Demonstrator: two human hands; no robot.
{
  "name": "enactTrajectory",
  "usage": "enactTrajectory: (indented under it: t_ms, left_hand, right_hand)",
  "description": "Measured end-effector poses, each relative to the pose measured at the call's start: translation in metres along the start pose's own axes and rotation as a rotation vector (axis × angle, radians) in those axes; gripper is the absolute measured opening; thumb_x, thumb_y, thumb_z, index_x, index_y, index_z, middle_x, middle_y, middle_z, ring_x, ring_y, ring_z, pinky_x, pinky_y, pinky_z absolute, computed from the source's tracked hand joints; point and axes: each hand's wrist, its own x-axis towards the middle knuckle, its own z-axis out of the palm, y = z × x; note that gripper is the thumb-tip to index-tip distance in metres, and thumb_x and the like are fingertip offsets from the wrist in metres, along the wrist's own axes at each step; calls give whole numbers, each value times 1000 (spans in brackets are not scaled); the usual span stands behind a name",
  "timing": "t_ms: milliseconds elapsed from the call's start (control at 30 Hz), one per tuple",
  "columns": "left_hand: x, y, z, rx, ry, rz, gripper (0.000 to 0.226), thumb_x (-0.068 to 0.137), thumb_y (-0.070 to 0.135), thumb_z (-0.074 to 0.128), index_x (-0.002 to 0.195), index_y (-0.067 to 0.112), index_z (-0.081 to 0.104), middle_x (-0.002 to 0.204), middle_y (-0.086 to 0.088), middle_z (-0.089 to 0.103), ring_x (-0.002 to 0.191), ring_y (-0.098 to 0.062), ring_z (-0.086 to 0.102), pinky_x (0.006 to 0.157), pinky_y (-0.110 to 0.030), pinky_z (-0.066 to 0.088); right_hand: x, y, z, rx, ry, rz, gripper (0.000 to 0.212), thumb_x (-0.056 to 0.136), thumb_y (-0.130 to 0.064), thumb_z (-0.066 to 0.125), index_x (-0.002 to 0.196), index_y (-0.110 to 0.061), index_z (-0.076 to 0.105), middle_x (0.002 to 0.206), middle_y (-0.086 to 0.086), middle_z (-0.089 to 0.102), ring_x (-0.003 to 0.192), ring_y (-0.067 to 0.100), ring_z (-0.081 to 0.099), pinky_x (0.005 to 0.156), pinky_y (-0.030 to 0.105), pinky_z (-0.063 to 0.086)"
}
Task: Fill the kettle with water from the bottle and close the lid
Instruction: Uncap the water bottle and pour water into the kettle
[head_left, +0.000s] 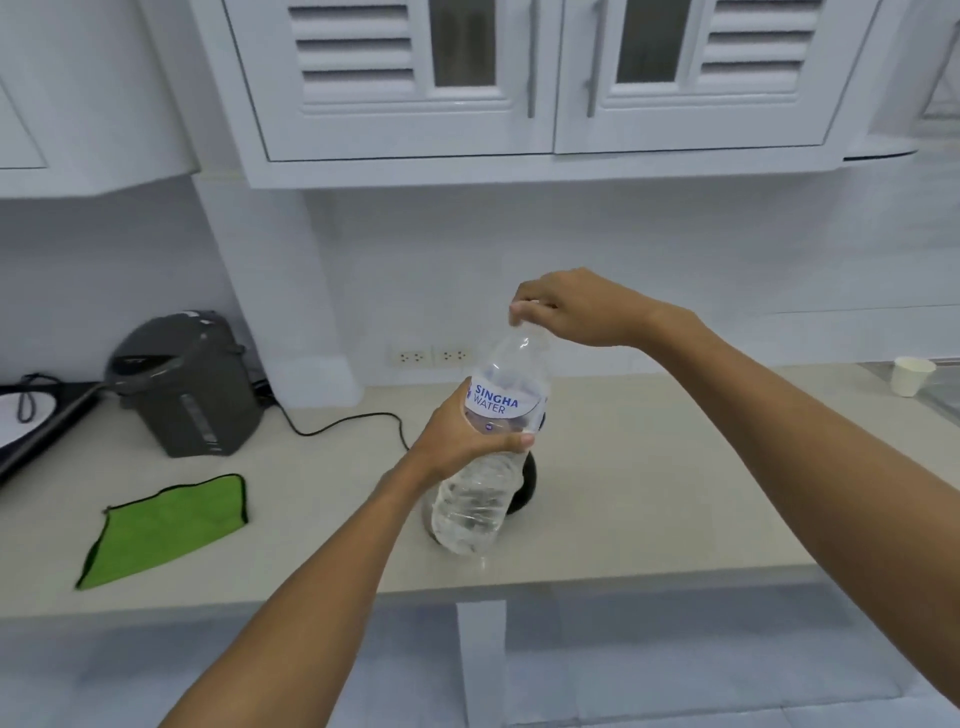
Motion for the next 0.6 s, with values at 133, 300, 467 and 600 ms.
enactTrajectory:
  t_ms: [133,300,467,600]
  left_hand:
    - [-15,-19,-36,85,-19,-67,71,73,42,102,134,38,65,126,16,79,115,-7,76,99,-33,61]
    - [-15,-43,-66,157,-48,-175,73,71,44,103,133,38,65,121,16,80,109,-7,78,98,-35,62]
    - [-2,-60,-90,278,-127,-262,68,71,43,102,129,39,66,118,16,80,108,-7,78,101,-37,62]
    - [7,-75,-111,395,-148,-347,69,66,53,101,125,41,67,115,15,80,107,-11,77,100,-38,62]
  right_hand:
    - [13,-7,23,263,-62,-13,23,105,-36,55,123,-31,69,105,-11,72,92,16,71,79,35,61]
    - [40,-26,66,192,-114,277,67,101,-71,33,108,-14,67,92,3,74,67,25,75,61,35,64]
    - [66,-7,100,294,-149,234,37,106,-43,49,103,-9,66,90,15,75,62,21,74,53,26,56]
    - [79,22,110,468,-140,120,19,104,-18,56,119,-14,66,114,12,65,83,23,77,71,35,66]
